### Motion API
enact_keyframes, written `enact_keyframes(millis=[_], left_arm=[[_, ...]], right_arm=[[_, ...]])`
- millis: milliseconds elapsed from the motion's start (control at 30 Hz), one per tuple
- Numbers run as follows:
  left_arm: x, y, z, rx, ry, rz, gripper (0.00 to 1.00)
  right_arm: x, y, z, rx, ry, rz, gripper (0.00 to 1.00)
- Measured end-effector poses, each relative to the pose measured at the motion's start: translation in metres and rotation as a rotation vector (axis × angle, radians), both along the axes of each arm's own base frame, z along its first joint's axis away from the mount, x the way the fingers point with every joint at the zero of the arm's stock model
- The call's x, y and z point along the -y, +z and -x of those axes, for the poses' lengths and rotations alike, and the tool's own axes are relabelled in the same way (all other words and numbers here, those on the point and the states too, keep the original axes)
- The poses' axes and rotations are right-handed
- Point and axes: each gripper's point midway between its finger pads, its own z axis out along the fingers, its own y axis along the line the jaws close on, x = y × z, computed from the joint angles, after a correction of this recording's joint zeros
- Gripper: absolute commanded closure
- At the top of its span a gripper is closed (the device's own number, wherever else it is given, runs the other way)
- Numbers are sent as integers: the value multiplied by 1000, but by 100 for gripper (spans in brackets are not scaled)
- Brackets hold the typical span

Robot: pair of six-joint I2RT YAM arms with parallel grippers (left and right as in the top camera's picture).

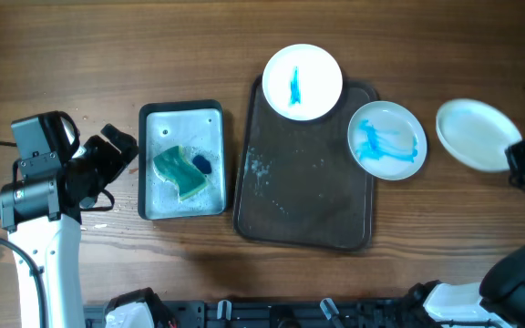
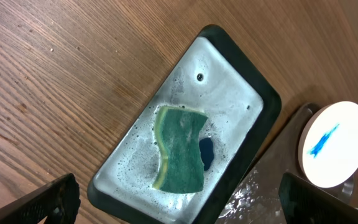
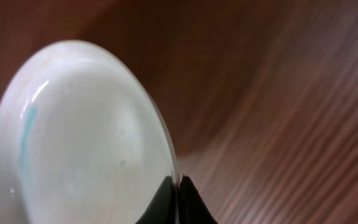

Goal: Clean dirty plates on tray and stack at the side
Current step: 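Carry the plate right and set it on the table beside the tray, then move the right gripper to grasp the rim of the blue-streaked plate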

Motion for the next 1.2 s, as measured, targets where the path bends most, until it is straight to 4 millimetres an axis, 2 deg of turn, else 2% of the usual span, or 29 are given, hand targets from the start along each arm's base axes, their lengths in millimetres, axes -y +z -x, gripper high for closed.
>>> enact_keyframes(millis=[67,200,333,367,433,600,667,767,867,1033,1200], left_arm=[[0,0,0,0,0,0,0],[0,0,0,0,0,0,0],[0,0,0,0,0,0,0],[0,0,0,0,0,0,0],[0,0,0,1,0,0,0],[0,0,0,0,0,0,0],[0,0,0,0,0,0,0],[0,0,0,0,0,0,0],[0,0,0,0,0,0,0],[0,0,0,0,0,0,0],[0,0,0,0,0,0,0]], right_arm=[[9,-16,16,-35,-43,0,96],[16,-25,25,-70,-65,24,95],[21,-26,32,-109,-72,58,64],[21,-26,34,-115,-72,58,59],[15,-27,32,-107,-42,30,53],[-10,-25,11,-16,109,-48,47],[-23,-23,-4,23,210,-54,44],[-53,-17,-33,91,407,-44,38],[-86,-14,-59,137,595,-4,37],[-125,-21,-84,164,791,74,37],[-139,-33,-105,179,921,141,36]])
